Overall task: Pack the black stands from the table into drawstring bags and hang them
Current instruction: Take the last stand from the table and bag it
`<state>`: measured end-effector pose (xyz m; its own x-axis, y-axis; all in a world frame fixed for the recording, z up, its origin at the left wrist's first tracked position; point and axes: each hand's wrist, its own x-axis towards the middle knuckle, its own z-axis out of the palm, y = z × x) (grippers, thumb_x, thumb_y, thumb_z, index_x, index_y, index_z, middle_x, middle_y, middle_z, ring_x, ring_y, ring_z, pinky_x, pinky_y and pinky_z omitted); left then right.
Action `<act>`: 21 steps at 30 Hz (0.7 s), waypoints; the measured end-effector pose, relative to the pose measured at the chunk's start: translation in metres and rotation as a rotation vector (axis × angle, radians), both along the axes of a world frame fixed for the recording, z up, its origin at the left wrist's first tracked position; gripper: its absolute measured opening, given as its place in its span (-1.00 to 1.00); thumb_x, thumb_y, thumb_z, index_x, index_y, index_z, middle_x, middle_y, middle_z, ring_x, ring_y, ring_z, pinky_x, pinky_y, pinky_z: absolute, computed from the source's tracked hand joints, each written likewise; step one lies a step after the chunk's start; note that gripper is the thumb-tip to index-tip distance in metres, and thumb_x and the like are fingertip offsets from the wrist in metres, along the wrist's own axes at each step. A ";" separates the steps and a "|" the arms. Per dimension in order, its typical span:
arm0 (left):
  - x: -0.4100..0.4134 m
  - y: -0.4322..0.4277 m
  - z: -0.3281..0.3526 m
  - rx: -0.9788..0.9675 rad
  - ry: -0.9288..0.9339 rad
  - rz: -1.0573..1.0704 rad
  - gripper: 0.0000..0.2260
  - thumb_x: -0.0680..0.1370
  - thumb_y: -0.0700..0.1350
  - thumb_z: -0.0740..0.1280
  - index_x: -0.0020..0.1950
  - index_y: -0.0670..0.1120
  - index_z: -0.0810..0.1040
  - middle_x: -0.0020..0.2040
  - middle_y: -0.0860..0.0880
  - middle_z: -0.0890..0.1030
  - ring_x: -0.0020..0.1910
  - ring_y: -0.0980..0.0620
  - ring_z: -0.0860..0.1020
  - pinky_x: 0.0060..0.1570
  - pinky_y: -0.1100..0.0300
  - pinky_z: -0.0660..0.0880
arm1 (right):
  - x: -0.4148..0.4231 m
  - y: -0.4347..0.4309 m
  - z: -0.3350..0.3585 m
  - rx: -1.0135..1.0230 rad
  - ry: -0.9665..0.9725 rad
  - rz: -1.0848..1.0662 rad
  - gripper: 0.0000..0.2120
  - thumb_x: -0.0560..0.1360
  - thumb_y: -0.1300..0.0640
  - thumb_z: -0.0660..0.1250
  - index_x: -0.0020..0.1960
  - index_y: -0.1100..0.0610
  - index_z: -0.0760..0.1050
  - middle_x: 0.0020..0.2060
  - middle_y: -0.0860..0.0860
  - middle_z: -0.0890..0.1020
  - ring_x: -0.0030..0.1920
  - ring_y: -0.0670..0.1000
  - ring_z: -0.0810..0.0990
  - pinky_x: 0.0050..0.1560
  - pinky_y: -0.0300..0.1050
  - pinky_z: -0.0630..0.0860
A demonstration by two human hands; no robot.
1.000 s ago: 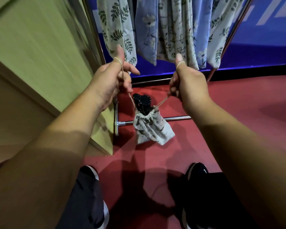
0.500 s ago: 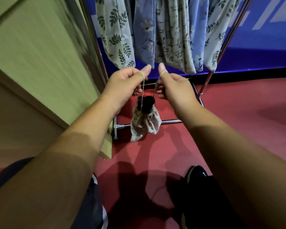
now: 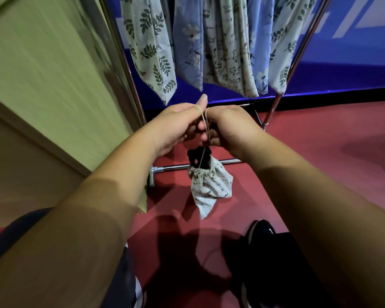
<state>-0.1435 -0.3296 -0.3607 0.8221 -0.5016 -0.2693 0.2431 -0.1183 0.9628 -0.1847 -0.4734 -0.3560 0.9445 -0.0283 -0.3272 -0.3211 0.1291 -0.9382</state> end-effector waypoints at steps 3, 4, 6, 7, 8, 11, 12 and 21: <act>0.003 0.000 -0.004 0.027 -0.009 -0.007 -0.62 0.62 0.26 0.36 -0.01 -0.06 0.62 -0.21 -0.01 0.65 -0.17 -0.06 0.61 0.08 -0.02 0.48 | -0.001 -0.004 0.001 0.067 0.028 0.041 -0.89 0.62 0.14 0.31 -0.05 0.17 0.53 -0.41 0.02 0.43 -0.46 -0.01 0.31 -0.32 -0.06 0.46; 0.003 0.000 -0.004 0.042 -0.016 -0.008 -0.61 0.58 0.29 0.38 -0.01 -0.04 0.64 -0.17 -0.01 0.67 -0.12 -0.08 0.60 0.11 -0.05 0.45 | -0.001 -0.004 0.001 0.083 0.036 0.053 -0.88 0.61 0.14 0.29 -0.08 0.14 0.50 -0.42 0.01 0.40 -0.47 -0.02 0.25 -0.37 -0.10 0.38; 0.005 0.000 -0.006 0.064 -0.014 -0.011 -0.59 0.55 0.33 0.40 -0.01 -0.02 0.65 -0.14 -0.03 0.67 -0.12 -0.11 0.57 0.08 -0.03 0.46 | -0.001 -0.005 0.000 0.103 0.054 0.045 -0.82 0.60 0.16 0.26 -0.18 0.08 0.43 -0.42 -0.01 0.35 -0.49 -0.03 0.17 -0.42 -0.13 0.26; 0.005 0.001 -0.007 0.081 -0.028 -0.012 -0.60 0.58 0.31 0.39 -0.01 -0.03 0.64 -0.15 -0.05 0.66 -0.18 -0.10 0.56 0.01 0.03 0.48 | 0.000 -0.006 -0.001 0.097 0.062 0.035 -0.80 0.60 0.16 0.25 -0.21 0.05 0.41 -0.42 -0.02 0.34 -0.49 -0.03 0.14 -0.43 -0.14 0.22; 0.007 0.002 -0.008 0.095 -0.054 -0.013 -0.61 0.61 0.29 0.37 -0.01 -0.04 0.64 -0.17 -0.06 0.65 -0.26 -0.05 0.52 -0.09 0.08 0.47 | 0.001 -0.007 -0.001 0.087 0.070 0.023 -0.80 0.59 0.16 0.24 -0.22 0.04 0.41 -0.42 -0.03 0.34 -0.48 -0.03 0.13 -0.44 -0.14 0.20; 0.010 0.005 -0.010 0.090 -0.120 -0.050 -0.67 0.69 0.18 0.32 0.02 -0.07 0.63 -0.30 -0.05 0.55 -0.36 0.02 0.37 -0.31 0.23 0.39 | 0.004 -0.013 0.000 0.111 0.111 -0.008 -0.84 0.59 0.18 0.20 -0.17 0.03 0.38 -0.44 -0.07 0.32 -0.49 -0.05 0.10 -0.45 -0.16 0.12; 0.010 0.006 -0.009 0.091 -0.127 -0.061 -0.70 0.71 0.14 0.31 0.05 -0.08 0.63 -0.34 -0.03 0.49 -0.37 0.04 0.33 -0.36 0.27 0.39 | 0.004 -0.015 0.001 0.126 0.127 -0.002 -0.83 0.60 0.18 0.18 -0.16 0.02 0.36 -0.44 -0.08 0.32 -0.50 -0.06 0.09 -0.44 -0.15 0.11; -0.014 0.019 0.006 0.039 -0.168 0.037 -0.79 0.49 -0.12 0.46 0.12 -0.09 0.68 -0.30 -0.03 0.53 -0.44 0.12 0.39 -0.30 0.14 0.35 | -0.014 -0.019 0.025 -0.106 0.044 0.059 -0.88 0.53 0.17 0.31 -0.19 0.08 0.49 -0.43 0.00 0.40 -0.48 0.01 0.25 -0.35 -0.08 0.35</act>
